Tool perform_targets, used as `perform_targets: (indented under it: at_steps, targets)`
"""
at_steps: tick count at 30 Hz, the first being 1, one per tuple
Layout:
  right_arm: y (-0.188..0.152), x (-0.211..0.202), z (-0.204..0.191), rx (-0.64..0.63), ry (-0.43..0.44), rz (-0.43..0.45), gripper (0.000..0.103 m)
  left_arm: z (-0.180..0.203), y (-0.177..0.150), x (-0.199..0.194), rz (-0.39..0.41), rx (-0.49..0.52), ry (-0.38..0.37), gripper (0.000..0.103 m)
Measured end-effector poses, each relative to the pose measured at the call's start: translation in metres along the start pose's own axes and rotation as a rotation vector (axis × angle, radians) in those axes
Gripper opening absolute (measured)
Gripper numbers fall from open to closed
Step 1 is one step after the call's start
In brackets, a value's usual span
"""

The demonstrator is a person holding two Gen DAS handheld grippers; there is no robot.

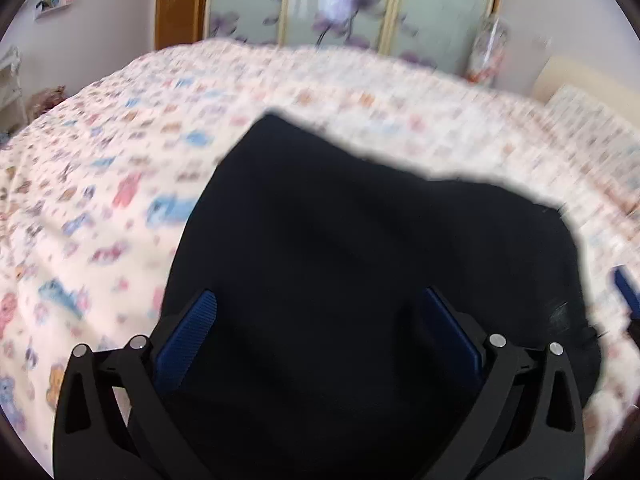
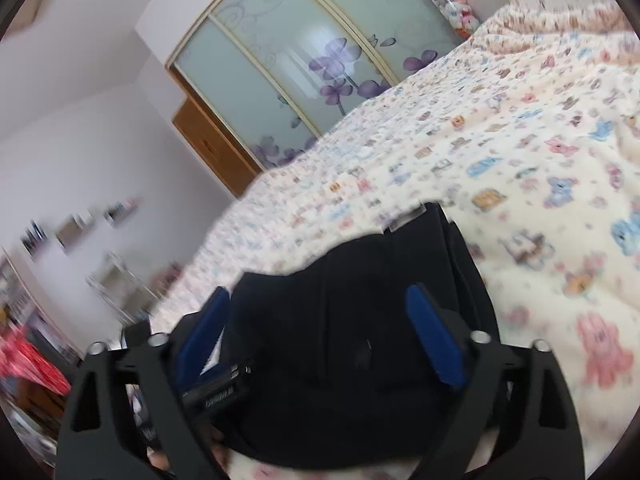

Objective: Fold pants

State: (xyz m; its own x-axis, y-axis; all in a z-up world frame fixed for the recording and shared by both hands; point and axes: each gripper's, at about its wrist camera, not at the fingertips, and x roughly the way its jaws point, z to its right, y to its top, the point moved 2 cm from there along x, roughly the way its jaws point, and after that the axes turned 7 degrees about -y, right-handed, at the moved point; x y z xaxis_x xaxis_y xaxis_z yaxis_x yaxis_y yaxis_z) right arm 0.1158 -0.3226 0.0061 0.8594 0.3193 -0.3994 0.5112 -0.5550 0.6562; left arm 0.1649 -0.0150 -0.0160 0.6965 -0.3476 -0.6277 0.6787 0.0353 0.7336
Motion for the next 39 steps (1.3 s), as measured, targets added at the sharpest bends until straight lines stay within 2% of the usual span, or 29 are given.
perform_targets:
  at_steps: [2, 4, 5, 7, 8, 9, 11, 12, 14, 15, 17, 19, 21, 23, 24, 27, 30, 33, 35, 39]
  targets:
    - [0.009, 0.019, 0.007, 0.054, 0.017, -0.065, 0.096, 0.0, 0.011, -0.01, 0.063, -0.034, -0.054, 0.101]
    - [0.018, 0.04, 0.012, 0.113, 0.08, -0.136, 0.096, -0.003, 0.026, -0.011, 0.085, -0.074, -0.135, 0.101]
    - [0.021, 0.049, 0.012, 0.128, 0.112, -0.17, 0.096, -0.006, 0.031, -0.005, 0.069, -0.089, -0.164, 0.101]
    - [0.02, 0.074, 0.019, 0.14, 0.036, -0.266, 0.095, -0.015, 0.036, 0.017, -0.026, -0.123, -0.162, 0.101]
    - [0.018, 0.087, 0.027, 0.159, 0.011, -0.304, 0.089, -0.022, 0.033, 0.033, -0.099, -0.138, -0.135, 0.101]
    - [0.017, 0.091, 0.032, 0.17, 0.013, -0.306, 0.079, -0.025, 0.03, 0.044, -0.149, -0.137, -0.14, 0.101]
    - [0.017, 0.093, 0.042, 0.175, 0.009, -0.321, 0.064, -0.025, 0.031, 0.049, -0.172, -0.106, -0.126, 0.101]
    - [0.017, 0.091, 0.043, 0.181, 0.032, -0.325, 0.064, -0.022, 0.032, 0.048, -0.172, -0.086, -0.109, 0.101]
    - [0.024, 0.077, 0.043, 0.213, 0.097, -0.324, 0.065, -0.019, 0.03, 0.045, -0.155, -0.064, -0.097, 0.101]
    - [0.03, 0.068, 0.044, 0.216, 0.106, -0.304, 0.074, -0.017, 0.03, 0.042, -0.143, -0.054, -0.095, 0.101]
    - [0.042, 0.043, 0.049, 0.178, 0.049, -0.235, 0.089, -0.018, 0.03, 0.032, -0.112, -0.064, -0.099, 0.101]
    - [0.047, 0.025, 0.057, 0.134, -0.031, -0.222, 0.089, -0.025, 0.029, 0.024, -0.075, -0.111, -0.118, 0.101]
    - [0.042, 0.024, 0.069, 0.165, -0.013, -0.278, 0.089, -0.035, 0.027, 0.016, -0.04, -0.174, -0.134, 0.101]
    - [0.035, 0.033, 0.082, 0.208, 0.006, -0.343, 0.088, -0.045, 0.029, 0.011, -0.011, -0.228, -0.122, 0.101]
    - [0.029, 0.041, 0.087, 0.219, -0.011, -0.38, 0.088, -0.048, 0.03, 0.011, -0.005, -0.241, -0.11, 0.101]
    - [0.019, 0.057, 0.091, 0.195, -0.058, -0.429, 0.088, -0.051, 0.032, 0.006, 0.01, -0.231, -0.056, 0.101]
    - [0.016, 0.057, 0.089, 0.172, -0.058, -0.439, 0.088, -0.05, 0.033, 0.004, 0.014, -0.206, -0.044, 0.101]
    - [0.013, 0.06, 0.088, 0.168, -0.02, -0.449, 0.088, -0.048, 0.032, 0.007, -0.006, -0.204, -0.05, 0.101]
    - [0.011, 0.059, 0.075, 0.171, 0.08, -0.466, 0.088, -0.049, 0.03, 0.009, -0.016, -0.205, -0.048, 0.101]
    - [0.006, 0.065, 0.082, 0.158, 0.033, -0.494, 0.088, -0.049, 0.029, 0.01, -0.015, -0.204, -0.053, 0.101]
